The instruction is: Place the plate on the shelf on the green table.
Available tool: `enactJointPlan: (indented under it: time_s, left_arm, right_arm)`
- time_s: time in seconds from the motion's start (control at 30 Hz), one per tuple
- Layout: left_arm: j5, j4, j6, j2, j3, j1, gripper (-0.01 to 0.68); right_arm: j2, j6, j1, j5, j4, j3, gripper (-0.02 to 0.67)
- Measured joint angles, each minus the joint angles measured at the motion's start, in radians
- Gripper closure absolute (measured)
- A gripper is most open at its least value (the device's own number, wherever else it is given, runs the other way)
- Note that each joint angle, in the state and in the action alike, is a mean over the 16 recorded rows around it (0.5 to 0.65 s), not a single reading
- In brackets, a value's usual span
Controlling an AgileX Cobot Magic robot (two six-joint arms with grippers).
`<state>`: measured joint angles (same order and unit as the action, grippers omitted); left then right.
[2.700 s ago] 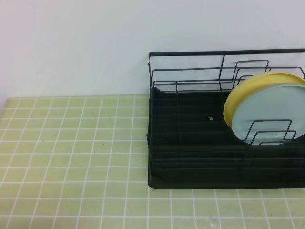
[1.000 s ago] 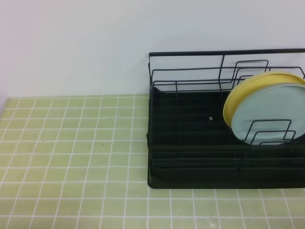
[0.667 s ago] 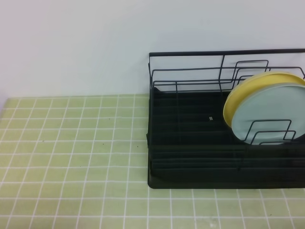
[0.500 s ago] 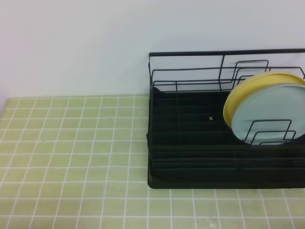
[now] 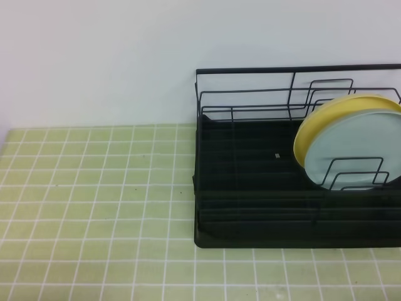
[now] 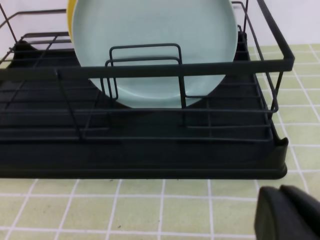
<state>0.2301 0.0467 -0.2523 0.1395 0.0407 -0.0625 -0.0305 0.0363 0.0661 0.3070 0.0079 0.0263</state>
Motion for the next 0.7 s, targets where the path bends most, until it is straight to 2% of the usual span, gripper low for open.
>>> enactJointPlan:
  time_s: [0.5,0.7]
  left_arm:
    - [0.042,-0.001,0.0,-0.115,0.0,0.016,0.673]
    - [0.064,-0.002,0.0,-0.165,0.0,0.043,0.673]
  right_arm:
    - [0.0,-0.001,0.0,0.003,0.0,0.0,0.652]
    - [0.001,-0.001,0.0,0.004,0.0,0.0,0.652]
